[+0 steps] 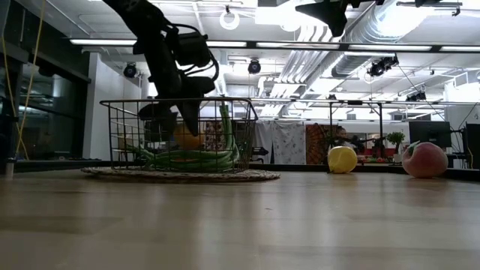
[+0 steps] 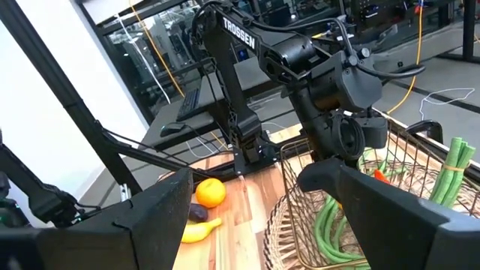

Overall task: Build produce basket
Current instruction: Put the yellow lemon into the wire basket, then put the pink peach into the wire basket

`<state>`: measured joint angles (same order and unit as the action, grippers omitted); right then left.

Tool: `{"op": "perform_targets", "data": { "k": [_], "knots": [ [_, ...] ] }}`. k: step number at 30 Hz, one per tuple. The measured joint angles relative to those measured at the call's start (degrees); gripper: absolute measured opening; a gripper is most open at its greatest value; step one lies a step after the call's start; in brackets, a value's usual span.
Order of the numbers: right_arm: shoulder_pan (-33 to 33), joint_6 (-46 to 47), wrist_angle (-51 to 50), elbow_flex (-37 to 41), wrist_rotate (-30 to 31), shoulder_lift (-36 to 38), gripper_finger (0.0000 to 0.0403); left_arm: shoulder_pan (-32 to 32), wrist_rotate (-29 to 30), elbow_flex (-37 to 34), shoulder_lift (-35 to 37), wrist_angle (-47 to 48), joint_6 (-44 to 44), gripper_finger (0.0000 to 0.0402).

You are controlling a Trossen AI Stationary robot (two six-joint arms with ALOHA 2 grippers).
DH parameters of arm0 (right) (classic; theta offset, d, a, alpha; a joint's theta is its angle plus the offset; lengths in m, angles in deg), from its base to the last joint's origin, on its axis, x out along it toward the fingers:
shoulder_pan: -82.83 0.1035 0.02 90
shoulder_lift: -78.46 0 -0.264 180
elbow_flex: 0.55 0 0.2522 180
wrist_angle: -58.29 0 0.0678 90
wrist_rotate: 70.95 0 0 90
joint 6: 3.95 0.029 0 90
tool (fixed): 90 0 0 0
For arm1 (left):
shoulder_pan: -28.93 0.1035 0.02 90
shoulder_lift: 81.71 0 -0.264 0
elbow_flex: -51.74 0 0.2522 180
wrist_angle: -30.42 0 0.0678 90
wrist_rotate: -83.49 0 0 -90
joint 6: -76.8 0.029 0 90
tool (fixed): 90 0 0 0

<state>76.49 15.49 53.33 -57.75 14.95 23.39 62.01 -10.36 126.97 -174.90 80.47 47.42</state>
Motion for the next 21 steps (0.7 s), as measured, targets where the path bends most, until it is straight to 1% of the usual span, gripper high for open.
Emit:
{"op": "perform_targets", "data": {
  "k": [6, 9, 14, 18, 21],
  "knots": [
    [0.0, 0.0, 0.0, 0.0, 0.0, 0.0, 0.0319, 0.0, 0.0, 0.0, 0.3, 0.5, 0.9, 0.0283],
    [0.0, 0.0, 0.0, 0.0, 0.0, 0.0, 0.0319, 0.3, -0.1, 0.1, 1.0, 0.7, 0.5, 0.0298],
    [0.0, -0.2, 0.0, 0.0, 0.0, 0.0, 0.0319, 1.1, -0.3, 1.9, 3.1, 1.3, -0.3, 0.0305],
    [0.0, -0.2, 0.0, 0.0, 0.0, 0.0, 0.0319, 1.2, -0.4, 2.8, 6.5, 0.6, -0.4, 0.0305],
    [0.0, 0.0, 0.0, 0.0, 0.0, 0.0, 0.0319, 1.0, -0.5, 2.8, 9.4, 0.1, 1.4, 0.0305]
  ]
}}
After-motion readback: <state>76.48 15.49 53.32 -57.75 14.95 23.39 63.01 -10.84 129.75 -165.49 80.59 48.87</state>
